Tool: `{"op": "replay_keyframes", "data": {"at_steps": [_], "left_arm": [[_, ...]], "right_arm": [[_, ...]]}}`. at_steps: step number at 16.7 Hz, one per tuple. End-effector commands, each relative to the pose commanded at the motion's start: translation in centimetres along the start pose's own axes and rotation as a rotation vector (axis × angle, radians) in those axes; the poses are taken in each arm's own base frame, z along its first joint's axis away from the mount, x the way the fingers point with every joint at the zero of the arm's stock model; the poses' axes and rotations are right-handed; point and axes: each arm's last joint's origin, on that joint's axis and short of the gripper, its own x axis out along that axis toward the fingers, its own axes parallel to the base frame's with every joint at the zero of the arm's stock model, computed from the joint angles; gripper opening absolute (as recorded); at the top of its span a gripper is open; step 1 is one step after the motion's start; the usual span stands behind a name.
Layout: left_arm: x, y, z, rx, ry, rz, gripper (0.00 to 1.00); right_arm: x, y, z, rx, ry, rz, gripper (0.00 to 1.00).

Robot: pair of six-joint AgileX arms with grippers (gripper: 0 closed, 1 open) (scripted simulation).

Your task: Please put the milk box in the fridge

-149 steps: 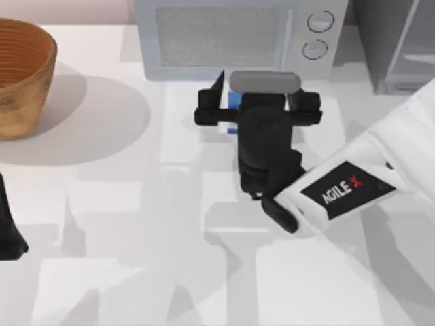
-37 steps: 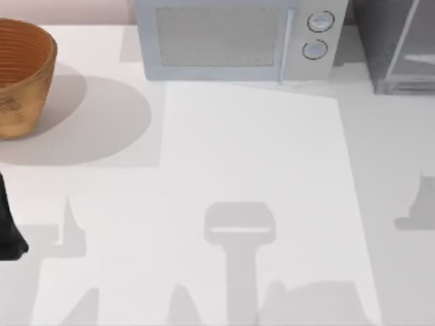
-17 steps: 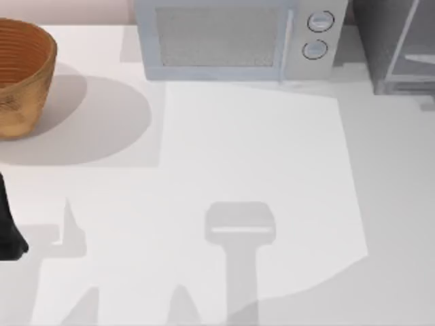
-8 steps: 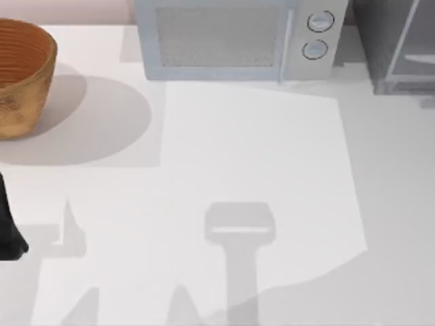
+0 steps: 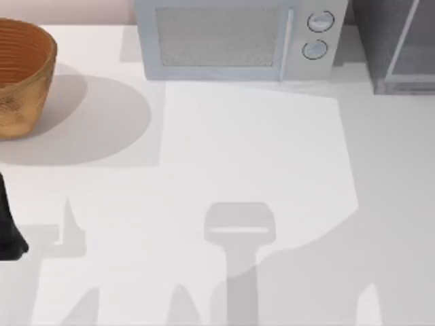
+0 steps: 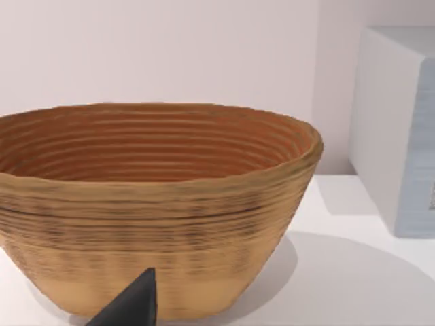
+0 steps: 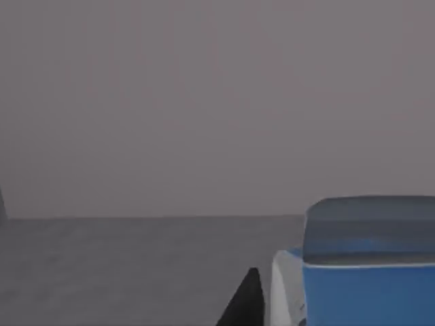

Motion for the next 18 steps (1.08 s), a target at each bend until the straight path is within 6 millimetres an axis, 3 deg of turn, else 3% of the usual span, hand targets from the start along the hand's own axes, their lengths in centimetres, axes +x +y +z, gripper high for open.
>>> {"op": "replay_keyframes", "data": {"at_steps": [5, 11, 18], "left_arm": [[0.0, 0.0, 0.0, 0.0, 0.0, 0.0, 1.0], [0.0, 0.0, 0.0, 0.0, 0.0, 0.0, 1.0], [0.0, 0.0, 0.0, 0.0, 0.0, 0.0, 1.0]], "right_arm": [[3.5, 0.4, 1.4, -0.007, -0.014, 0.007, 0.0], [3.9, 0.6, 1.6, -0.009, -0.014, 0.01, 0.0], [3.9, 0.6, 1.6, -0.009, -0.014, 0.01, 0.53]]}}
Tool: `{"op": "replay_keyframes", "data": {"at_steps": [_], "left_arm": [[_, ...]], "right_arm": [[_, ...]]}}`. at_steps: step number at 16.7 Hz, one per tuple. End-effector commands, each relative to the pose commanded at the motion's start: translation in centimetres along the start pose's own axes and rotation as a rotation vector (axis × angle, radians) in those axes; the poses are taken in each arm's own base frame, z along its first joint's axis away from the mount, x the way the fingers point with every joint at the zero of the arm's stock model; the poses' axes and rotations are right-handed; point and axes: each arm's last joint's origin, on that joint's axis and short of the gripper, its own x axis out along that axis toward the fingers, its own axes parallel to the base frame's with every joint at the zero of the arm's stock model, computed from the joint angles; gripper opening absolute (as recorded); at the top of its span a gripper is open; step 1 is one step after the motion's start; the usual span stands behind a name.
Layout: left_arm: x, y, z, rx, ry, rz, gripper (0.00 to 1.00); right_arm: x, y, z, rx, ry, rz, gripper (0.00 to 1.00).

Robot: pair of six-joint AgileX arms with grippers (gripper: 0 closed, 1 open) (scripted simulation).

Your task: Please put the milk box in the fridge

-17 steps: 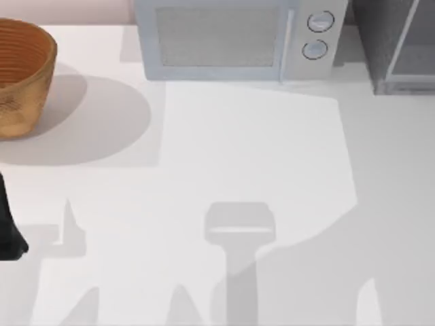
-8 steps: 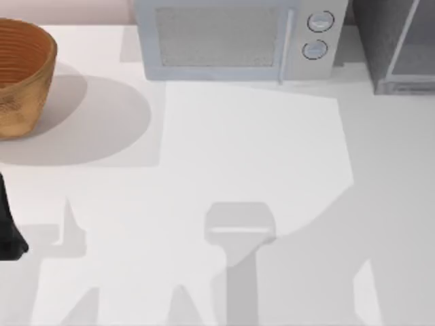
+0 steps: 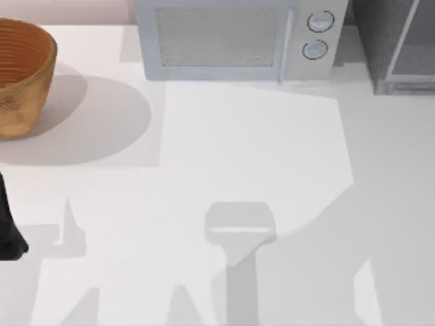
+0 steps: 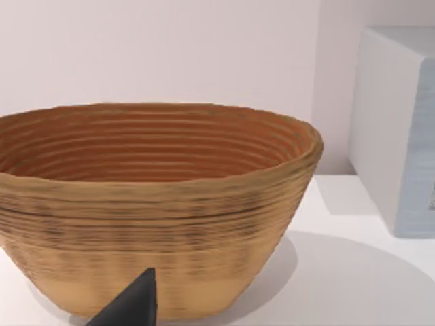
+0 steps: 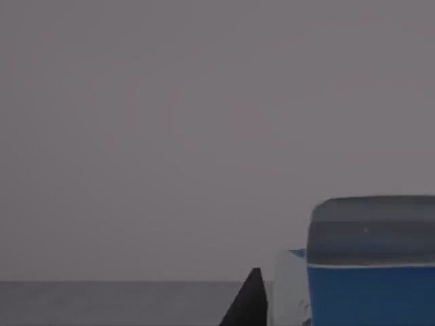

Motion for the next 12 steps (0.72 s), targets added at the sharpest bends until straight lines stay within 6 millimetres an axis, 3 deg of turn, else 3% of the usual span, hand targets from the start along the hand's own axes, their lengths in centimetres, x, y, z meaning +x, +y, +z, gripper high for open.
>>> {"op": "replay_keyframes", "data": {"at_steps": [6, 12], "left_arm": [[0.0, 0.0, 0.0, 0.0, 0.0, 0.0, 1.0], [0.0, 0.0, 0.0, 0.0, 0.0, 0.0, 1.0]], "right_arm": [[0.0, 0.0, 0.0, 0.0, 0.0, 0.0, 0.98], [0.0, 0.0, 0.0, 0.0, 0.0, 0.0, 1.0]]}}
